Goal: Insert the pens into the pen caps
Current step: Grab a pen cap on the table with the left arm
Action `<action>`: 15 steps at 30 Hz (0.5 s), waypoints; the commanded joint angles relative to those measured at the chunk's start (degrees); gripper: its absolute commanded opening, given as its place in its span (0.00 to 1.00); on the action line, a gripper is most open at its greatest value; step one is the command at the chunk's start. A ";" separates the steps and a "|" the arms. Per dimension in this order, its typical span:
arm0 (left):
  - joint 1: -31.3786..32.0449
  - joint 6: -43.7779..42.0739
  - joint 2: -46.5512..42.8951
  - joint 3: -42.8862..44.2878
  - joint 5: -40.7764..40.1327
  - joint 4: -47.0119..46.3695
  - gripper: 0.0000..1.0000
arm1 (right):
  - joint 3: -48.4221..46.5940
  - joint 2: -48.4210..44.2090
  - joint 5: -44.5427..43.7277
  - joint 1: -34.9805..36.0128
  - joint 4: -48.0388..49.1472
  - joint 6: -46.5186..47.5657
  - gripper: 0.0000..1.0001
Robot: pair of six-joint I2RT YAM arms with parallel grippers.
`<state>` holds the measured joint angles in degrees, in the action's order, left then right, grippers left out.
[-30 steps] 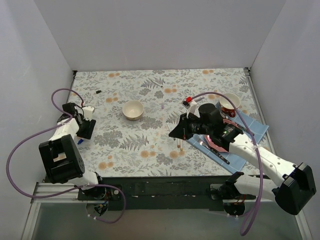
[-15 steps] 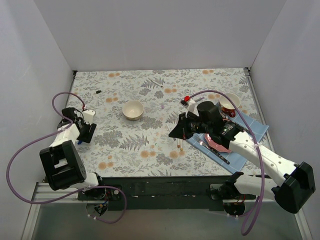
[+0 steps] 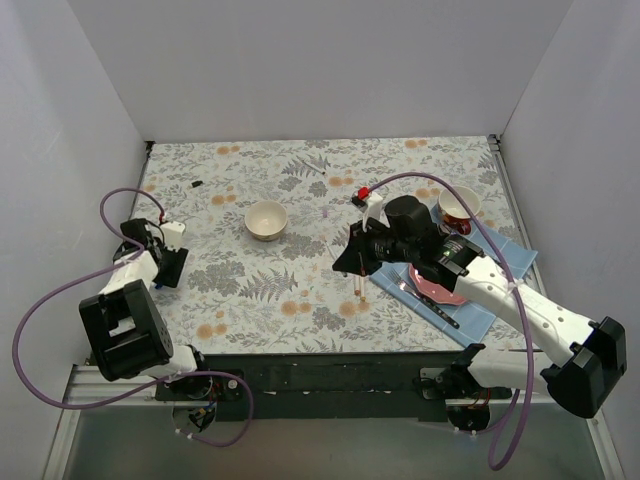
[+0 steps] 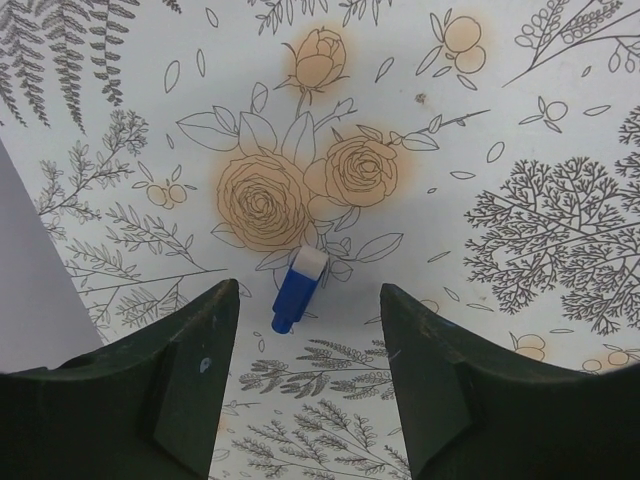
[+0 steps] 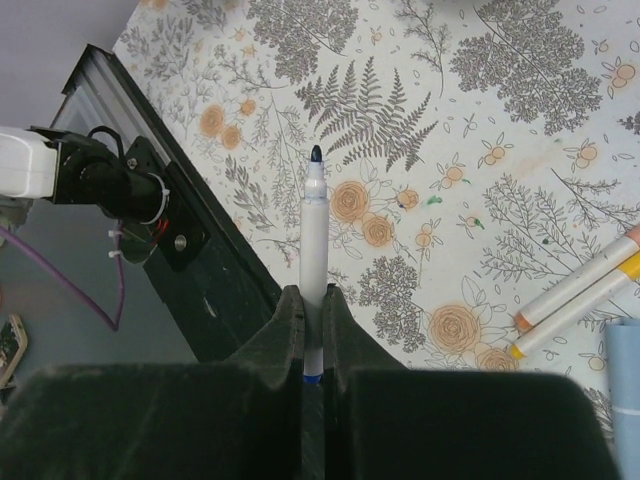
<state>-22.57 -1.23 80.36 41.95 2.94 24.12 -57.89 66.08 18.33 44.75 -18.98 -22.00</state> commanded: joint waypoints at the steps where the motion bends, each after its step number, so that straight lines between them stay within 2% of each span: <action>1: -0.55 0.97 1.02 -1.00 2.06 -1.80 0.56 | -2.14 0.01 -1.27 0.51 -1.14 1.78 0.01; 3: -0.55 4.22 2.43 -0.38 2.42 -0.48 0.55 | -2.49 0.10 -1.71 0.86 -1.67 1.96 0.01; 9: -0.37 4.75 2.08 -1.26 3.47 -1.97 0.53 | -3.37 0.01 -1.98 1.39 -1.85 2.05 0.01; 15: -0.28 8.34 2.53 0.06 7.77 1.37 0.43 | -3.11 -1.31 -2.42 1.48 -2.20 2.05 0.01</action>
<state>-22.76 4.03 82.83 41.89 6.15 22.92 -58.39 66.46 16.60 45.89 -21.26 -20.75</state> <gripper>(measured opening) 0.446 0.062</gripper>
